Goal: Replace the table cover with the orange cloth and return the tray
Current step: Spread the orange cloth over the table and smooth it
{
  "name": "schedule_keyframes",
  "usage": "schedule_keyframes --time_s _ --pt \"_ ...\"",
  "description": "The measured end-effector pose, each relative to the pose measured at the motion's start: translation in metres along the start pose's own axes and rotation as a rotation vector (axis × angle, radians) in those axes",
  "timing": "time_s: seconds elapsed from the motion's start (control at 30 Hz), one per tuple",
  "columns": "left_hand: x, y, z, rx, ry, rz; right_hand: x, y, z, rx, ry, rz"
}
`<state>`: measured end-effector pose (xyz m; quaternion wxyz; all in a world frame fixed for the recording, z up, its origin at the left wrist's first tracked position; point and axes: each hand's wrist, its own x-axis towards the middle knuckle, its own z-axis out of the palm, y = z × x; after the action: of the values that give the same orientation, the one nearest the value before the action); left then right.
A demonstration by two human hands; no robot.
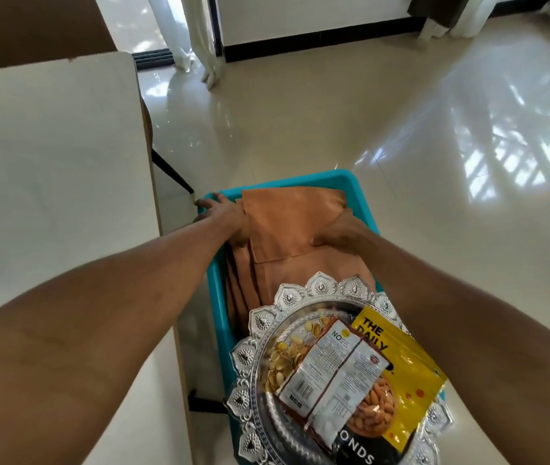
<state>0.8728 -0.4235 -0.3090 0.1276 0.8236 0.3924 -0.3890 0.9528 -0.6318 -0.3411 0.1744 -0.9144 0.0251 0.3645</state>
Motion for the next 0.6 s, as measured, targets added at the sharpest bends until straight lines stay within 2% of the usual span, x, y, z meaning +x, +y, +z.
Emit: schedule_keyframes --time_s 0.2,0.33,0.5,0.6 --pt "0.03 0.003 0.008 0.182 -0.022 0.051 0.003 0.004 -0.001 0.139 -0.053 0.07" --pt "0.008 0.0 0.003 0.229 0.01 0.091 -0.008 0.002 -0.003 0.076 0.027 0.0" --pt "-0.004 0.001 0.002 -0.056 0.076 0.087 -0.027 -0.007 -0.016 0.164 0.081 -0.092" --pt "0.01 -0.005 0.001 -0.283 0.07 -0.021 -0.037 -0.013 -0.024 0.258 0.1 -0.16"
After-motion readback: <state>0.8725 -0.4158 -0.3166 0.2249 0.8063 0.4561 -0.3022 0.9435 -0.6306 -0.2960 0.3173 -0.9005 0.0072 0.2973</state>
